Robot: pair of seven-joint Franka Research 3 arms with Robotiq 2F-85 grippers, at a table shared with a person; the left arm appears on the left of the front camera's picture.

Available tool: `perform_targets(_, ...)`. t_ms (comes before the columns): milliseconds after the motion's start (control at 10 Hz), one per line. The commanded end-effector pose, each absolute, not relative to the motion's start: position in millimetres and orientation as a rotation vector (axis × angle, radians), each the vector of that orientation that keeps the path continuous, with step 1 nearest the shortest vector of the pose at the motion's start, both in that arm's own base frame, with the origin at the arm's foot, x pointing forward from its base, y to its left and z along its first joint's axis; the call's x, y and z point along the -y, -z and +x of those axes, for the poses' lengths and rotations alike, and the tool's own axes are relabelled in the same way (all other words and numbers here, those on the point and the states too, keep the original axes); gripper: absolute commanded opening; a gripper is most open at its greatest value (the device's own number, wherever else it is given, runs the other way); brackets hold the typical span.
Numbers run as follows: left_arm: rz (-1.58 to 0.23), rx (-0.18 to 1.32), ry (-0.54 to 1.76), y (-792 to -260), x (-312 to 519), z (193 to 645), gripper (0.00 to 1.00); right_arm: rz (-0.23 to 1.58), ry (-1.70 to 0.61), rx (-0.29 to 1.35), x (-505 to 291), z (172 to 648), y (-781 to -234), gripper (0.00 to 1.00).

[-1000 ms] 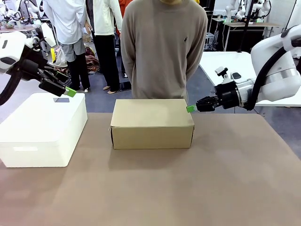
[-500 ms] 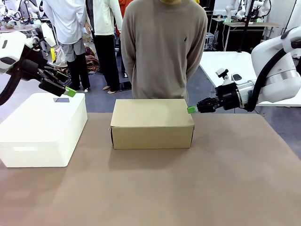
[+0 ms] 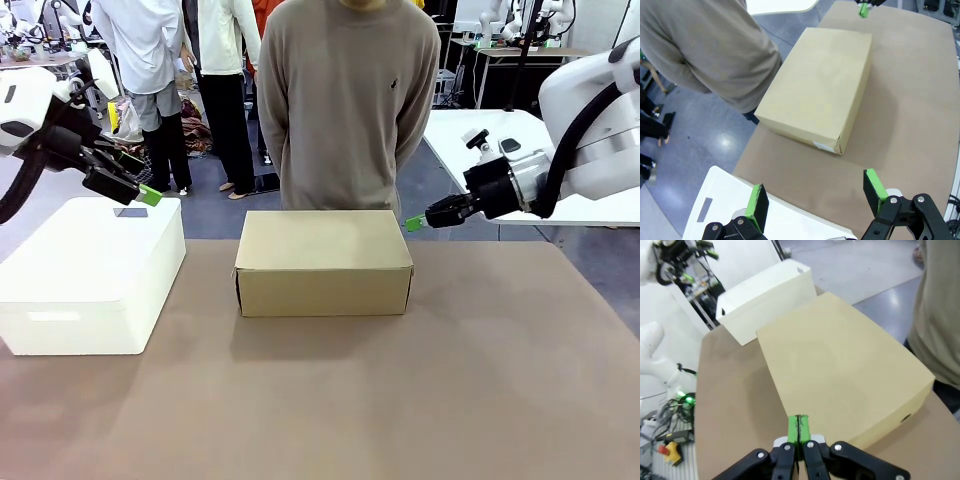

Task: Pack the shoes into the box.
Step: Press down on the lid of the Shoes Box.

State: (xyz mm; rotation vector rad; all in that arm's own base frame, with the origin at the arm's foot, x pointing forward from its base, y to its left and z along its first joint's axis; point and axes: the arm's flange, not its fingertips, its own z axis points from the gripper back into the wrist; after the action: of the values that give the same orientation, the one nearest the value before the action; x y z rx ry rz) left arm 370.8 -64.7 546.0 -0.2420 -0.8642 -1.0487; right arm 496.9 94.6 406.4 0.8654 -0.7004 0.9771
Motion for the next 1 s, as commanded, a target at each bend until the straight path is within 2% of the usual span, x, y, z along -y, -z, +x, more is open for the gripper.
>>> perform_targets(0, -0.253, 0.871, 1.063, -545, 63, 372, 1.00, 0.771, -0.957, 0.632, -100, 478, -423, 0.19)
perform_targets(400, -0.253, 0.871, 1.063, -545, 63, 372, 1.00, 0.656, -0.925, 0.518, -97, 461, -451, 0.98)
perform_targets(600, -0.242, 0.864, 1.049, -546, 65, 371, 1.00, 0.603, -0.910, 0.454, -92, 451, -454, 1.00)
perform_targets(900, -0.227, 0.779, 0.981, -576, 85, 367, 1.00, 0.532, -0.919, 0.342, -91, 431, -453, 1.00)
